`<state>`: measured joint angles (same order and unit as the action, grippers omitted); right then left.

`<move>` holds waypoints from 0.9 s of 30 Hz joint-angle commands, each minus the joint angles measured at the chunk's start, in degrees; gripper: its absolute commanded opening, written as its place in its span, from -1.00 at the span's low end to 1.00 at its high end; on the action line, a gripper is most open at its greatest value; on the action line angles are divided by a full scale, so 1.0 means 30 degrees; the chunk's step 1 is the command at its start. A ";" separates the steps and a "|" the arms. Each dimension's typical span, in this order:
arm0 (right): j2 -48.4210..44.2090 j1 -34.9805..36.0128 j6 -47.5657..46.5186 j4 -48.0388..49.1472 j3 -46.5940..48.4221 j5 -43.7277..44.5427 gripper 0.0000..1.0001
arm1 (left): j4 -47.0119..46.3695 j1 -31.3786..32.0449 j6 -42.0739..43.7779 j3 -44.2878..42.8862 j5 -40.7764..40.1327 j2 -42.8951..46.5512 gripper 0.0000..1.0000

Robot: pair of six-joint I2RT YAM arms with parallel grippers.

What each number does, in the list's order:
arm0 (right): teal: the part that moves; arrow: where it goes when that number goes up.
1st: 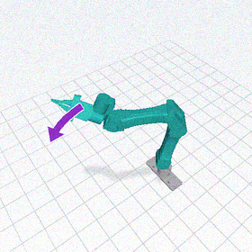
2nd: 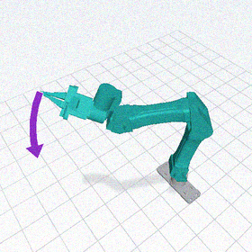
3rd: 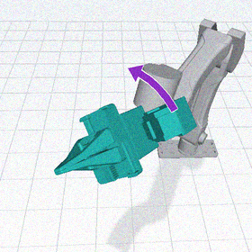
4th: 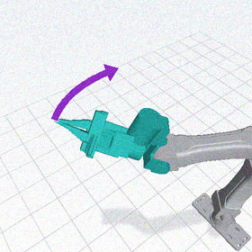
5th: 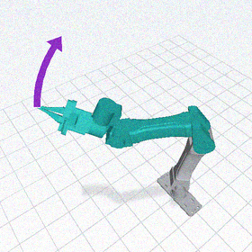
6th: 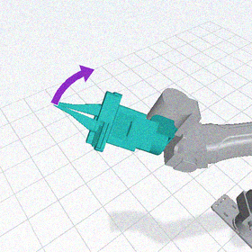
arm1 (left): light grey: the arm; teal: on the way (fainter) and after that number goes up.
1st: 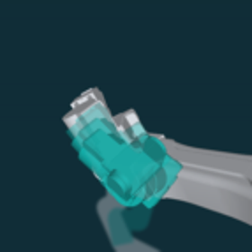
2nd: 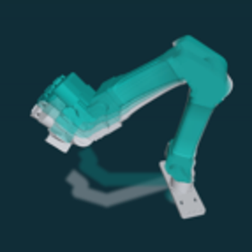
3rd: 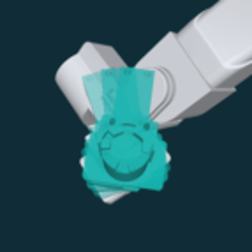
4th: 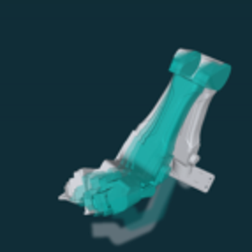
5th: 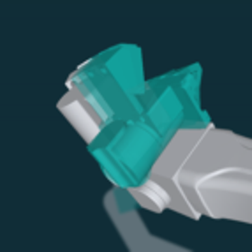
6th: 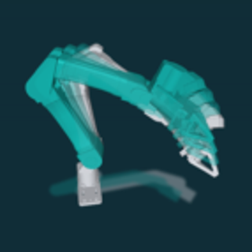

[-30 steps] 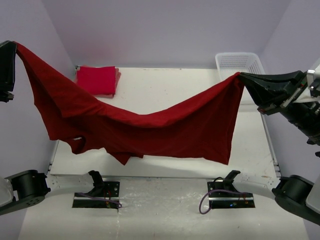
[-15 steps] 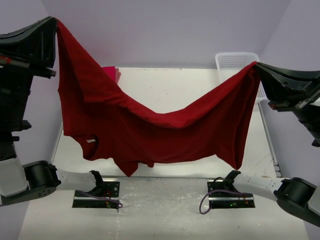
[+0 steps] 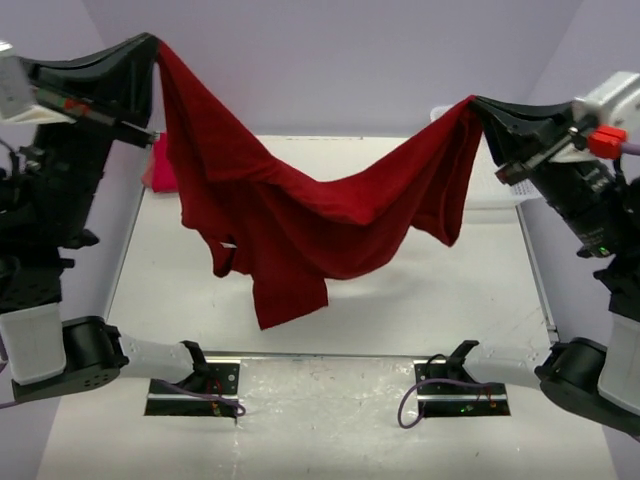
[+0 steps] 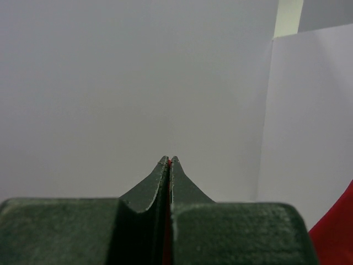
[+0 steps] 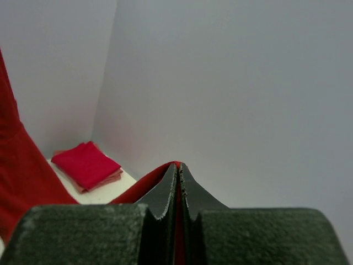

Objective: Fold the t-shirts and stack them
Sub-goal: Flatten out the tshirt

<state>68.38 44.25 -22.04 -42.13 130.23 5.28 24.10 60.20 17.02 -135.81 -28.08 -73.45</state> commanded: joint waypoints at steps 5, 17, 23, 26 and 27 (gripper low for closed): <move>-0.2489 0.0045 0.1106 0.0625 0.0476 -0.2812 -1.00 | -0.0650 0.0088 -0.1685 -0.0288 0.2677 0.2714 -1.00; -0.2639 0.0045 0.0933 0.1561 -0.0550 -0.2794 -1.00 | -0.1498 0.0088 -0.0580 0.0181 0.2214 0.2338 -1.00; -0.1352 -0.0071 -0.0268 0.3435 -0.3505 0.2036 -1.00 | -0.3312 0.0117 0.2202 0.1089 -0.1623 -0.0326 -1.00; -0.0852 -0.1527 0.0109 0.4578 -0.5468 0.2460 -1.00 | -0.3464 -0.0028 0.2678 0.0798 -0.2975 -0.2493 -1.00; -0.0560 -0.2175 0.0778 0.4812 -0.5936 0.1850 -1.00 | -0.3085 -0.1073 0.2243 0.0478 -0.2744 -0.3601 -1.00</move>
<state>63.07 41.30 -20.58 -32.80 115.85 6.52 15.62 59.57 20.23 -133.67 -31.62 -77.58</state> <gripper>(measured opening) 0.004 0.002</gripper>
